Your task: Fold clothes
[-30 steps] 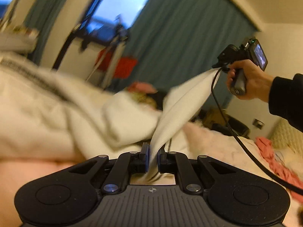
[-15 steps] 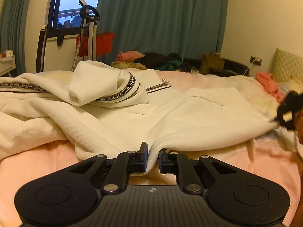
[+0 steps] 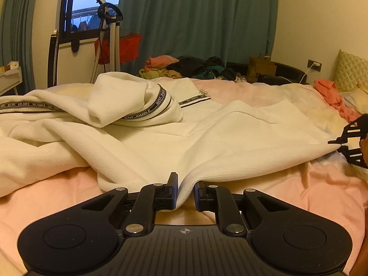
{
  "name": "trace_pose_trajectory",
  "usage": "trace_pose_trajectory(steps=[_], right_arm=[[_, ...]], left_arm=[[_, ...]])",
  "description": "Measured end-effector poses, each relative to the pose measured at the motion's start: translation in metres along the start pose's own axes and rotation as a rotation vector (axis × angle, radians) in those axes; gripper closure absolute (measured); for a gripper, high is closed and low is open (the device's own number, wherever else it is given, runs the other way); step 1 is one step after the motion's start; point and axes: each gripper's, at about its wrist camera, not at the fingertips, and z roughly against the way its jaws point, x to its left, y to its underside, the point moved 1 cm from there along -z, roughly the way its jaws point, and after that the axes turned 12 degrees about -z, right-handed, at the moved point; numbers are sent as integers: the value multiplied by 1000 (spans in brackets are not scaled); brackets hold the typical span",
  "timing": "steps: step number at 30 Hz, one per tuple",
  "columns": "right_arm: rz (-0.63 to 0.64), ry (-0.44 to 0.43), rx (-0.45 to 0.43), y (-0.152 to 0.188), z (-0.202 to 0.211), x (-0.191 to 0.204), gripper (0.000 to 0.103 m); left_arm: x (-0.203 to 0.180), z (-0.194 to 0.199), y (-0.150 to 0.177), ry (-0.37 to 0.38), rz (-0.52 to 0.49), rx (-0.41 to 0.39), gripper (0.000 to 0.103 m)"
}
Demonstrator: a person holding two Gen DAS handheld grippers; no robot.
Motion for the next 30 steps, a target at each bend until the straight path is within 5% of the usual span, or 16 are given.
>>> trace_pose_trajectory(steps=[4, 7, 10, 13, 19, 22, 24, 26, 30], right_arm=[[-13, -92, -61, -9, 1, 4, 47], [39, -98, -87, -14, -5, 8, 45], [51, -76, -113, -21, -11, 8, 54], [29, -75, -131, -29, -14, 4, 96], [19, -159, -246, -37, 19, 6, 98], [68, -121, -297, -39, 27, 8, 98], [68, -80, -306, -42, 28, 5, 98], [54, -51, -303, -44, 26, 2, 98], [84, -17, -316, -43, 24, 2, 98]], left_arm=[[1, -1, 0, 1, 9, 8, 88], [2, -2, -1, 5, 21, 9, 88], [4, -3, -2, 14, 42, 9, 88], [6, -4, -3, 27, 65, 9, 88], [15, 2, -11, 116, 144, -4, 81], [27, 20, -11, 155, 229, -27, 49], [50, 39, -5, 152, 366, -36, 27], [80, 58, 5, 132, 541, -38, 21], [161, 81, 61, 3, 1071, -26, 20]])
